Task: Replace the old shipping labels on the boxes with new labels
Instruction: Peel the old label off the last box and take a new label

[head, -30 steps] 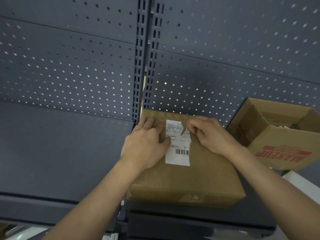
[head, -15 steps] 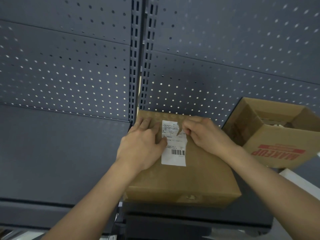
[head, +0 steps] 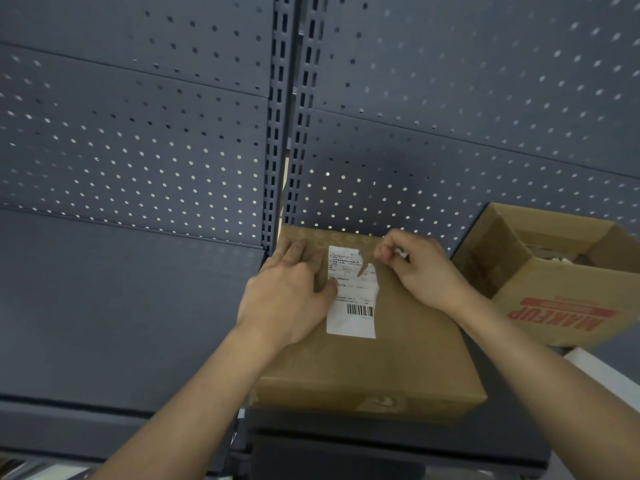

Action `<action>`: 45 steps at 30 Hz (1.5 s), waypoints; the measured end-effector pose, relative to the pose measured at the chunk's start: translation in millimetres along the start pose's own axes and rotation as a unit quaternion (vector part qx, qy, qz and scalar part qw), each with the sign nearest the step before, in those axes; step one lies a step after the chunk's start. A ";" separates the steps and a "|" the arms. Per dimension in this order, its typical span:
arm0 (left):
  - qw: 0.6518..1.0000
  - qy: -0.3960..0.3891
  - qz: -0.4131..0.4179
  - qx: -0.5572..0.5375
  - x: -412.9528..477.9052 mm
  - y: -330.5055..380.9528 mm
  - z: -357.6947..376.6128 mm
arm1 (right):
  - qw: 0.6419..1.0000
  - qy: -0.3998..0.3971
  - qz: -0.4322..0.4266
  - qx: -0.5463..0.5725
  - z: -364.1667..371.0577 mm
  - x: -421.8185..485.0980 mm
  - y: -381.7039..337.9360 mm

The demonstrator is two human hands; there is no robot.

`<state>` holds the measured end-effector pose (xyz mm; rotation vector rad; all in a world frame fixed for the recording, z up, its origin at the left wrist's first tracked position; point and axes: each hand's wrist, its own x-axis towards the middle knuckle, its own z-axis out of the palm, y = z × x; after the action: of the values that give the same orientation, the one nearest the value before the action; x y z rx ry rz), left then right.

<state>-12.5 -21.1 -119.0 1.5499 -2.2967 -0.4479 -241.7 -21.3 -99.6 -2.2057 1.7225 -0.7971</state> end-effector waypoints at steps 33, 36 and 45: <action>1.000 0.008 0.005 -0.005 0.7 -1.1 0.7 | 0.996 -0.082 0.020 -0.013 -8.9 0.4 -9.9; 1.000 0.006 0.005 -0.005 0.6 -0.9 0.3 | 0.996 -0.075 0.000 -0.056 -6.4 2.6 -8.1; 1.000 0.004 0.005 -0.006 1.3 -1.4 1.4 | 0.996 -0.059 0.010 -0.064 -2.8 -1.3 -13.6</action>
<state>-12.3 -22.7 -120.7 1.5321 -2.2901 -0.4499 -232.2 -15.8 -90.9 -2.2625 1.7802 -0.5547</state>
